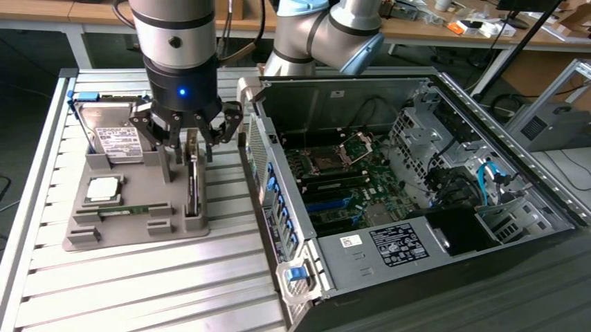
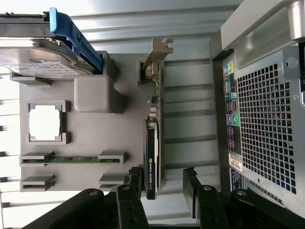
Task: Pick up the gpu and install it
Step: 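Pick up the gpu and move the gpu toward the slot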
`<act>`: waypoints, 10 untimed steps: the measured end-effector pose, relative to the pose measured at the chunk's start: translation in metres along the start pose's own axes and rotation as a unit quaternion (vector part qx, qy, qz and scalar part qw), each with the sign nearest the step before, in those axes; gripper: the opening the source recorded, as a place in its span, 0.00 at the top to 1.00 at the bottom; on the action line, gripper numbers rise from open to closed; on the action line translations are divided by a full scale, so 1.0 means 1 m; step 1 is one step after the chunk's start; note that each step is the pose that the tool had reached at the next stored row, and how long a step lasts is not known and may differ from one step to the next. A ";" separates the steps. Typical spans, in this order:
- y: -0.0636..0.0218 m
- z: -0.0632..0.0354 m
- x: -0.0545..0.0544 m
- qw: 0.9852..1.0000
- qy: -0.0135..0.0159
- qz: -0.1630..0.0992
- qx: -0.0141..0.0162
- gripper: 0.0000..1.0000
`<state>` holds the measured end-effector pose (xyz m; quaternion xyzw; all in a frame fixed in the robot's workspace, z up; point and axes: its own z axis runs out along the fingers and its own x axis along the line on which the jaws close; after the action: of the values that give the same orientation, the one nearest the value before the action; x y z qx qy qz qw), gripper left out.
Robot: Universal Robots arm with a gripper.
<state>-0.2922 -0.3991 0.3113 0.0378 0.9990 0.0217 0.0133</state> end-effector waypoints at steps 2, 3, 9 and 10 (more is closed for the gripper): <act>0.0000 0.0004 0.000 1.000 0.000 0.000 0.000 0.52; 0.0000 0.0006 0.000 1.000 0.000 0.000 0.000 0.52; -0.0001 0.0023 0.000 1.000 0.000 0.000 0.000 0.52; -0.0001 0.0026 0.000 1.000 0.000 0.000 0.000 0.52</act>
<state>-0.2922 -0.3991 0.3088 0.0379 0.9990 0.0217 0.0133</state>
